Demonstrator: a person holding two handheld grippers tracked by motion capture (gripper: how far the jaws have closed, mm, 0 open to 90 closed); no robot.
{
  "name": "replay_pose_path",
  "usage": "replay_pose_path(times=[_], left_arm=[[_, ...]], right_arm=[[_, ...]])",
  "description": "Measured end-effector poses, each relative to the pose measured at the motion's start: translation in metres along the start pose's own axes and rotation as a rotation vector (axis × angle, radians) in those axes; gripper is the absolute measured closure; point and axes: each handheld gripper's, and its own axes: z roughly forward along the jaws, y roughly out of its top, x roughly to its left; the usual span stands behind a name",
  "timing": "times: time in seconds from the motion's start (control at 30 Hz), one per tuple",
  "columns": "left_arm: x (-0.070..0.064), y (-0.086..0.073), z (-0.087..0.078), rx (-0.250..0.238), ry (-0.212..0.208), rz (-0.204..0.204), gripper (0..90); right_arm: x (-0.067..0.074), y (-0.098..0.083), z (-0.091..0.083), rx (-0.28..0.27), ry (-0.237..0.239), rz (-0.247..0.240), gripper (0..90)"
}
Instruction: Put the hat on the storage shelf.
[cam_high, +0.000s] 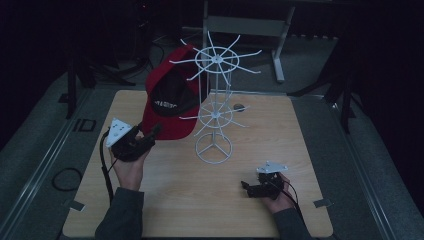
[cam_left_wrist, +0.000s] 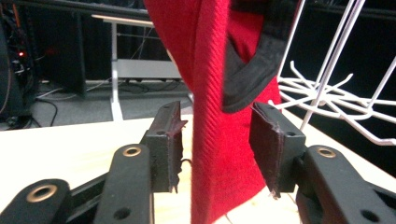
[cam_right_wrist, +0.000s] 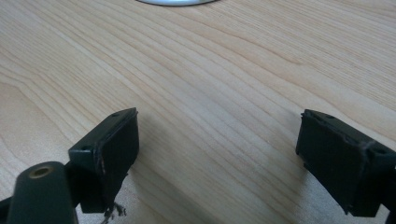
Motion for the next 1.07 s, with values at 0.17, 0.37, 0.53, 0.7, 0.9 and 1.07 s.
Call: replay_pose_path(times=[0.17,0.37,0.53,0.7,0.9,1.07], left_arm=[[0.003,-0.001,-0.008,0.045,0.005,-0.009,52.5],[0.006,-0.002,-0.016,0.055,0.019,-0.019,49.0],[0.007,-0.005,-0.018,0.059,0.026,-0.026,46.2],[0.006,-0.012,-0.019,0.087,-0.004,-0.036,43.4],[0.009,-0.015,-0.018,0.094,0.006,-0.038,40.9],[0.013,-0.018,-0.018,0.100,0.024,-0.042,38.1]], right_arm=[[0.000,0.000,0.000,0.000,0.001,0.002,13.1],[0.000,0.000,0.000,-0.001,0.001,0.002,13.1],[0.000,0.000,0.000,-0.002,0.002,0.001,13.1],[0.000,0.000,0.000,-0.002,0.001,0.001,13.1],[0.000,0.000,0.000,-0.002,0.001,0.000,13.1],[0.000,0.000,0.000,-0.002,0.001,0.001,13.1]])
